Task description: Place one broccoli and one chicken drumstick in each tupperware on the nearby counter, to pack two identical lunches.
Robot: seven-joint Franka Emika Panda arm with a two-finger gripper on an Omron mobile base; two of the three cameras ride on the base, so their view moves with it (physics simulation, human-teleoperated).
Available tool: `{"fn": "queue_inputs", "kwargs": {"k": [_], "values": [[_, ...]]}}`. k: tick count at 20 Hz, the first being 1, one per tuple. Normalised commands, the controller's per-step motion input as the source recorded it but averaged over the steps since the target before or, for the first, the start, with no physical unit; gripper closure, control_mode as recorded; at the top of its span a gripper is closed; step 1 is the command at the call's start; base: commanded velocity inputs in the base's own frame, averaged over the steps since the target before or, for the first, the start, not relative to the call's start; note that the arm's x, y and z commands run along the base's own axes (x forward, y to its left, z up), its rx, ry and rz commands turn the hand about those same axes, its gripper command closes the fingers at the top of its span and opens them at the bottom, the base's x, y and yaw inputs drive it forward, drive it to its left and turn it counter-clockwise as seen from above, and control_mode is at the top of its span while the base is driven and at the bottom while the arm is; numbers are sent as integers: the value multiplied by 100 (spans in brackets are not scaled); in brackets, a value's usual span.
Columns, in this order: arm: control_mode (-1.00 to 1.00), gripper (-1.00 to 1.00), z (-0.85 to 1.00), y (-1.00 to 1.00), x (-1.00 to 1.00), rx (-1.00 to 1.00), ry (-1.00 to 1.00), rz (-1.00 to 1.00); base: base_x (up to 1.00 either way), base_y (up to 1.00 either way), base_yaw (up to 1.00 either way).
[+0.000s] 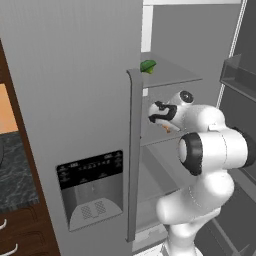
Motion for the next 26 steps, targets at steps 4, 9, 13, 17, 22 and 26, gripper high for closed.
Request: {"fn": "queue_inputs", "kwargs": {"k": [4,9,13,17,22,26], "values": [[-100,100,100,19,-100,0,-1,-4,0,0,0],[-100,100,100,7,-100,1,24,-5,0,0,0],[-100,100,87,0,-100,3,21,-2,0,0,0],[-100,100,19,0,-100,1,5,0,0,0,0],[100,100,0,2,-20,0,0,0,-80,38,9],[100,100,0,0,0,0,0,0,-89,89,51]]}}
